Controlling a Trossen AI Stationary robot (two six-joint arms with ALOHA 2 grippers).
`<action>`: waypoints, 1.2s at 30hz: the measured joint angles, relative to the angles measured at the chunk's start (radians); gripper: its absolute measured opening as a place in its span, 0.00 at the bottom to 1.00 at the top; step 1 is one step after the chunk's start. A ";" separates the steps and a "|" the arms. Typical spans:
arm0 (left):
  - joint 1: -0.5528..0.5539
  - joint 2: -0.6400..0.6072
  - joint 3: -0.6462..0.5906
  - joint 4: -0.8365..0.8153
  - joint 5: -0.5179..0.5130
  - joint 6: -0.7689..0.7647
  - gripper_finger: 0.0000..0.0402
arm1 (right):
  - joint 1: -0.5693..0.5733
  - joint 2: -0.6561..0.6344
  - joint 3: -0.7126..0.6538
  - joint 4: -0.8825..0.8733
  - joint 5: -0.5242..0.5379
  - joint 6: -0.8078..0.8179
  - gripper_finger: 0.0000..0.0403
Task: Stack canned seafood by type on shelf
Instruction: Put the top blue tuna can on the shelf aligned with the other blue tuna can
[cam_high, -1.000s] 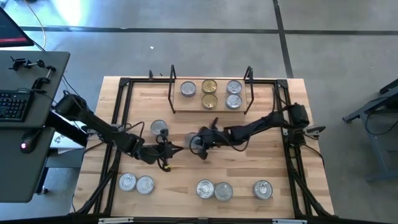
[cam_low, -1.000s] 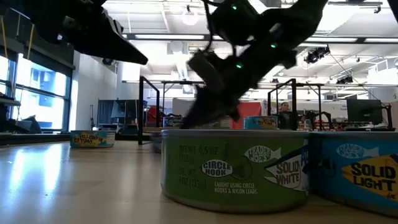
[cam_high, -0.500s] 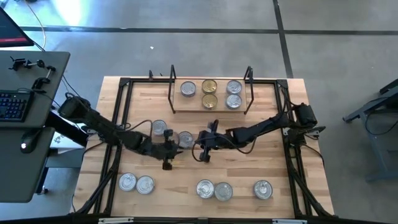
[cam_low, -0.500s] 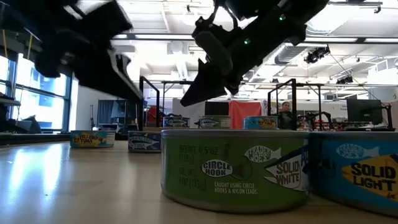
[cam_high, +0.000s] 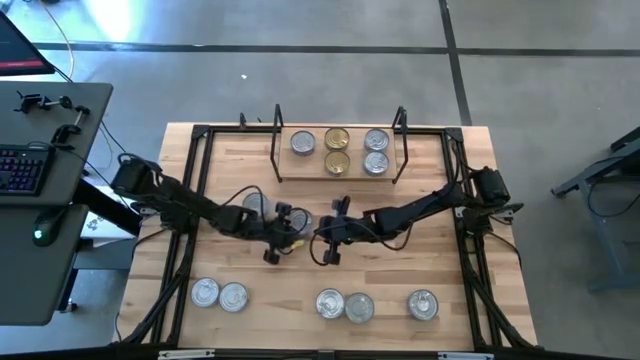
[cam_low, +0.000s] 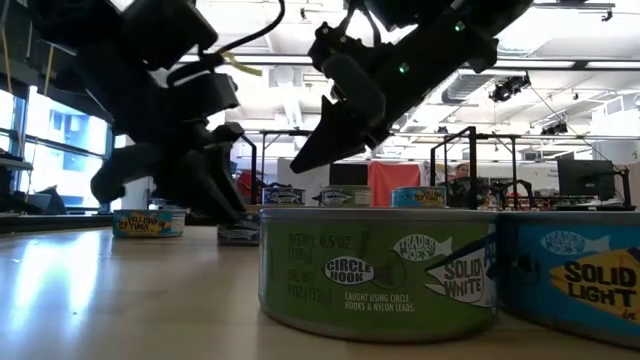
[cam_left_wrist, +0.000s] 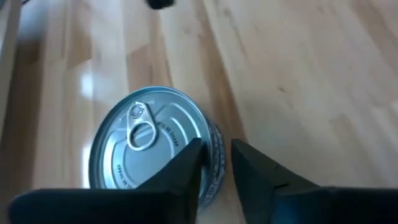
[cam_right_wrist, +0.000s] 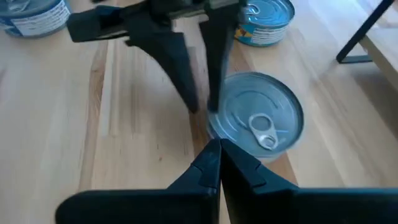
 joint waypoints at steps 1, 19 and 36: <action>0.000 0.009 0.000 0.011 -0.004 -0.001 0.16 | 0.000 0.000 0.000 0.001 -0.002 -0.019 0.00; 0.013 -0.056 -0.004 0.128 0.009 -0.143 0.00 | 0.004 0.004 0.000 0.001 -0.024 -0.618 0.46; 0.019 -0.112 -0.003 0.184 0.028 -0.231 0.00 | 0.004 0.144 0.000 0.184 0.177 -0.754 0.55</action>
